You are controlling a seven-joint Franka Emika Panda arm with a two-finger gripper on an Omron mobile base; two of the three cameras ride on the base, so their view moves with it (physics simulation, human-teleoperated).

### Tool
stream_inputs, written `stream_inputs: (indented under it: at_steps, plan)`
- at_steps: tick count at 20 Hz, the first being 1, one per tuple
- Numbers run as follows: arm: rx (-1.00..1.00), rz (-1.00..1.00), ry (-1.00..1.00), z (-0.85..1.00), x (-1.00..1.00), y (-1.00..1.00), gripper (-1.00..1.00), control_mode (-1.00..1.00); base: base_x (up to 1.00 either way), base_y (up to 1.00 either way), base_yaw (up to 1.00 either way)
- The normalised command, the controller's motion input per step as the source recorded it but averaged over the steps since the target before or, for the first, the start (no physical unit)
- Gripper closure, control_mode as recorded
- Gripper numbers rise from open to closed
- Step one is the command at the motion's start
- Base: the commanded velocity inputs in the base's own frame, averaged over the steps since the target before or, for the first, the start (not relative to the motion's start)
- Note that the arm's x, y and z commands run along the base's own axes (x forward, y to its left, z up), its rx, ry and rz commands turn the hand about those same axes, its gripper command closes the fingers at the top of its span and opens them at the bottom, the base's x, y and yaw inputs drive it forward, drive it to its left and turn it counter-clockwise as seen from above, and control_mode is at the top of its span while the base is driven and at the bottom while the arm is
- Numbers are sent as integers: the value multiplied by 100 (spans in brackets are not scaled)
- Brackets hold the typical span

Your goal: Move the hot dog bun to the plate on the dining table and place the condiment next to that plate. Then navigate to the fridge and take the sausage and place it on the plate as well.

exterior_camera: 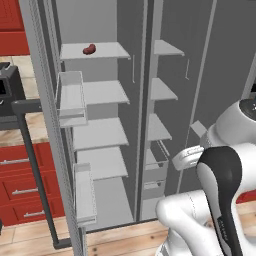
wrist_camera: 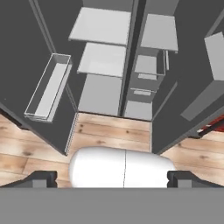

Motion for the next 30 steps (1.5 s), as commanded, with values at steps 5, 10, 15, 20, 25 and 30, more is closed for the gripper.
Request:
stream_inputs:
  at_steps: [5, 10, 15, 20, 25, 30]
  plan:
    - [0, 0, 0, 0, 0, 0, -100, 100, 57, 1, -4]
    - [0, 0, 0, 0, 0, 0, -100, 100, 63, 25, -17]
    - [0, 0, 0, 0, 0, 0, -100, 100, 48, 47, -28]
    - [0, 0, 0, 0, 0, 0, -100, 100, 53, 23, -16]
    - [0, 0, 0, 0, 0, 0, -100, 100, 67, 0, 3]
    - [0, 0, 0, 0, 0, 0, -100, 100, 73, 0, 12]
